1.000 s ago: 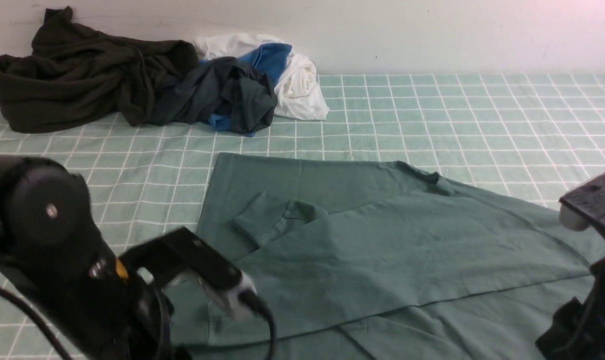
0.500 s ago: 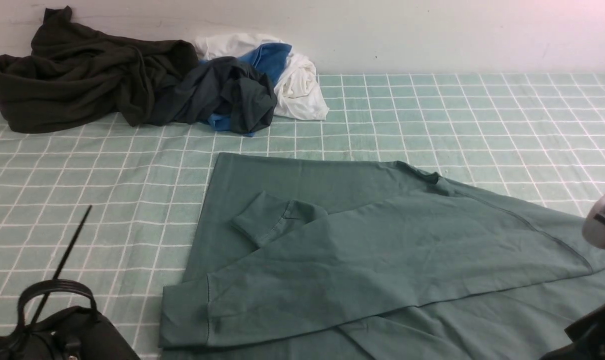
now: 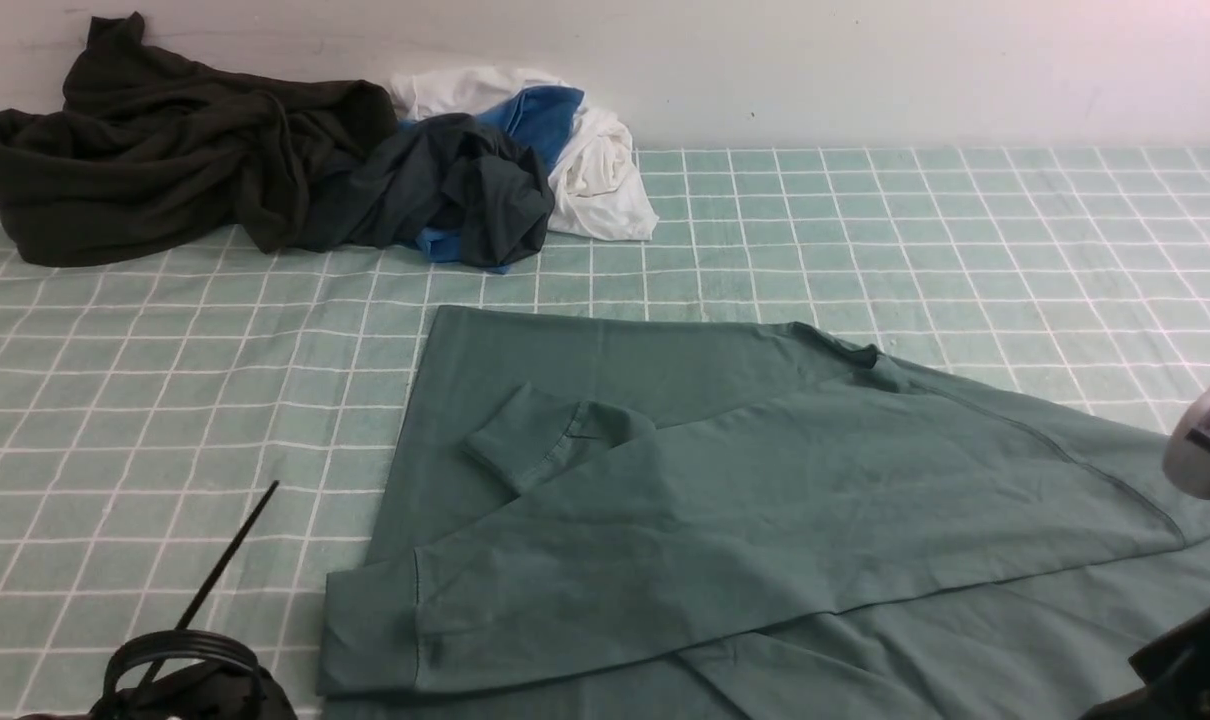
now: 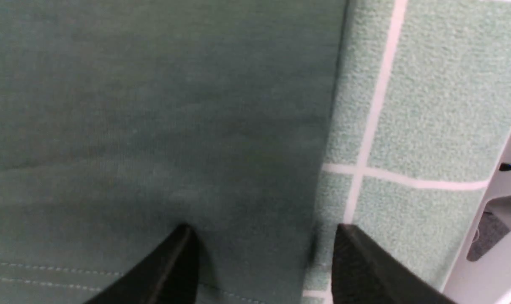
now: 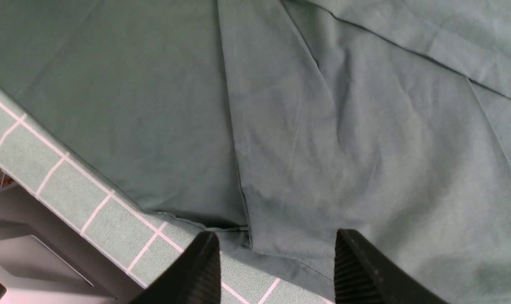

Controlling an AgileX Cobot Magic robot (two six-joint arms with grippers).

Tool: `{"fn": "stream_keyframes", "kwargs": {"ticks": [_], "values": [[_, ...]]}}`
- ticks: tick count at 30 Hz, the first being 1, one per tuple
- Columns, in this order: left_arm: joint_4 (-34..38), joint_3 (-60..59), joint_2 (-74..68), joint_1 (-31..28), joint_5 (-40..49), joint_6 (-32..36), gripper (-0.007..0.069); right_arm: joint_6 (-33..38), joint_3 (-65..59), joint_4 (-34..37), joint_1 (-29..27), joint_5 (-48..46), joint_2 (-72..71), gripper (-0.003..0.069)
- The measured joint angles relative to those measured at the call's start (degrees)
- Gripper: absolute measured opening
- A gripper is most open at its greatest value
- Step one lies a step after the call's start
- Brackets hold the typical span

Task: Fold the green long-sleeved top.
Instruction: Use both arms simultaneously to clamp the lower edge of the clothing fabric

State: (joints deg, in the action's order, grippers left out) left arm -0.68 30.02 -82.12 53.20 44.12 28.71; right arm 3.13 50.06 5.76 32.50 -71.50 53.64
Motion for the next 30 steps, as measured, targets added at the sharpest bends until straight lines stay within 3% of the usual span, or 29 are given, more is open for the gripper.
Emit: {"fn": "stream_keyframes", "kwargs": {"ticks": [5, 15, 22, 25, 30], "values": [[-1.8, 0.1, -0.1, 0.0, -0.6, -4.5, 0.0402, 0.0, 0.0, 0.0, 0.0, 0.0, 0.0, 0.0347], [-3.9, 3.1, -1.2, 0.1, -0.6, -9.2, 0.0292, 0.0, 0.0, 0.0, 0.0, 0.0, 0.0, 0.0347], [-4.1, 4.7, -1.3, 0.1, -0.1, -9.3, 0.0167, 0.0, 0.0, 0.0, 0.0, 0.0, 0.0, 0.0347], [-4.3, 4.8, -1.3, 0.1, 0.8, -10.6, 0.0052, 0.0, 0.0, -0.6, 0.0, 0.0, 0.0, 0.0347], [-3.9, 7.4, -1.3, 0.1, 2.8, -13.6, 0.0006, 0.8, 0.0, -3.1, 0.0, 0.0, 0.0, 0.0347]]}}
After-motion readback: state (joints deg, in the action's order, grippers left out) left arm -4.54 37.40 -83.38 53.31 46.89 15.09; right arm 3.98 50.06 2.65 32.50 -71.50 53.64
